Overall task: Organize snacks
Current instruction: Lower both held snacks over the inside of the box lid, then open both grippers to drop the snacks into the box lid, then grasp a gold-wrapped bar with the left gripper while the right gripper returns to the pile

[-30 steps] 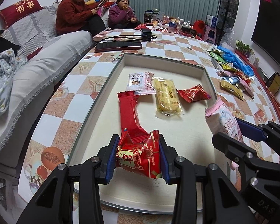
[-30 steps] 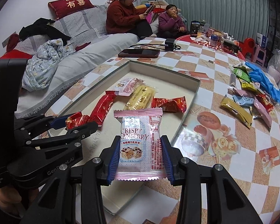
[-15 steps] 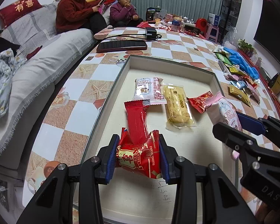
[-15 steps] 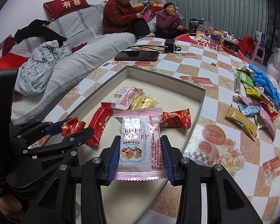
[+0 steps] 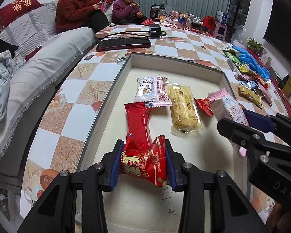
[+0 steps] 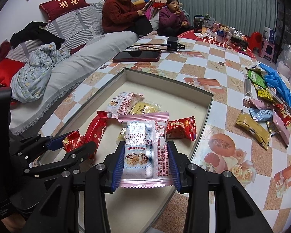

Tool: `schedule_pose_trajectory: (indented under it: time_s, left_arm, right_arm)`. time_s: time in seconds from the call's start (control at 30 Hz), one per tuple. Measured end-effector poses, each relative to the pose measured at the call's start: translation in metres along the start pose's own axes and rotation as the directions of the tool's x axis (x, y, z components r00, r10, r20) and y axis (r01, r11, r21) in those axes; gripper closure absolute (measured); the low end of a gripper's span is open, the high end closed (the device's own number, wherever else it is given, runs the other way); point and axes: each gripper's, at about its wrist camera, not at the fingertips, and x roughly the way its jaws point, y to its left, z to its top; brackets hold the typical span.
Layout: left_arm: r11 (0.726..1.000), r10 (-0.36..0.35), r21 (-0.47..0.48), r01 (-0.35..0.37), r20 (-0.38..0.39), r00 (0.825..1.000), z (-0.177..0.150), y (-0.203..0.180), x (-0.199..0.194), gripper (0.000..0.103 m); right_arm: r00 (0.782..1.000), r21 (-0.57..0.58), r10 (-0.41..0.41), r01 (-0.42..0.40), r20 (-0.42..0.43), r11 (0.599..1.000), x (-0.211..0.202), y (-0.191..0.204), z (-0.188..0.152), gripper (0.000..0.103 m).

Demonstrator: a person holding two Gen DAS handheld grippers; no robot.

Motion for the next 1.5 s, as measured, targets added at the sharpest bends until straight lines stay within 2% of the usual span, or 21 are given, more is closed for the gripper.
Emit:
schedule_pose_trajectory:
  time_s: [0.4, 0.47, 0.57, 0.63, 0.67, 0.87, 1.0, 1.13, 1.23, 1.33, 1.43, 1.5]
  left_arm:
    - [1.0, 0.002, -0.002, -0.002, 0.0, 1.0, 0.006, 0.003, 0.004, 0.058]
    - [1.0, 0.015, -0.003, -0.015, 0.005, 1.0, 0.007, 0.003, 0.003, 0.052]
    - [0.999, 0.034, -0.004, -0.033, 0.011, 0.999, 0.006, 0.005, 0.002, 0.036]
    - [0.999, 0.039, -0.005, -0.039, 0.022, 0.999, 0.004, 0.005, -0.001, 0.033]
    - [0.999, 0.034, -0.006, -0.034, 0.025, 0.999, 0.003, 0.006, -0.002, 0.03]
    - [1.0, 0.007, -0.014, -0.006, 0.047, 0.999, -0.001, 0.007, -0.015, 0.027]
    - [0.999, -0.035, -0.002, 0.035, 0.055, 0.998, -0.005, -0.003, -0.025, 0.025]
    - [0.995, -0.096, 0.027, 0.095, 0.053, 0.994, -0.008, -0.03, -0.036, 0.024]
    - [0.987, -0.146, 0.072, 0.144, 0.035, 0.989, -0.015, -0.067, -0.041, 0.023]
    - [0.972, -0.189, 0.142, 0.187, 0.003, 0.982, -0.024, -0.11, -0.043, 0.023]
    - [0.948, -0.224, 0.217, 0.231, -0.06, 0.973, -0.033, -0.16, -0.035, 0.022]
    - [0.94, -0.249, 0.21, 0.27, -0.121, 0.961, -0.035, -0.186, -0.023, 0.022]
  right_arm:
    - [1.0, -0.008, -0.015, 0.015, -0.009, 1.0, 0.01, 0.003, 0.007, 0.06]
    - [1.0, -0.004, -0.019, 0.019, -0.01, 1.0, 0.011, 0.003, 0.009, 0.06]
    - [1.0, 0.029, 0.015, -0.015, -0.009, 0.999, 0.01, -0.002, 0.012, 0.058]
    - [1.0, 0.044, 0.021, -0.022, 0.005, 0.999, 0.006, -0.004, 0.014, 0.026]
    - [0.999, 0.046, 0.016, -0.018, 0.038, 0.999, -0.001, -0.005, 0.014, 0.0]
    - [0.994, 0.063, -0.023, 0.016, 0.104, 0.998, -0.026, -0.018, 0.015, 0.0]
    - [0.989, 0.132, -0.088, 0.071, 0.123, 0.989, -0.045, -0.056, 0.002, 0.0]
    - [0.972, 0.169, -0.223, 0.208, 0.077, 0.963, -0.053, -0.11, -0.029, 0.0]
    - [0.951, 0.195, -0.31, 0.307, -0.016, 0.932, -0.052, -0.16, -0.059, 0.0]
    - [0.937, 0.259, -0.339, 0.35, -0.089, 0.9, -0.057, -0.208, -0.088, 0.0]
    - [0.922, 0.313, -0.36, 0.388, -0.144, 0.867, -0.064, -0.25, -0.113, 0.0]
    - [0.915, 0.329, -0.379, 0.403, -0.137, 0.854, -0.072, -0.269, -0.123, 0.0]
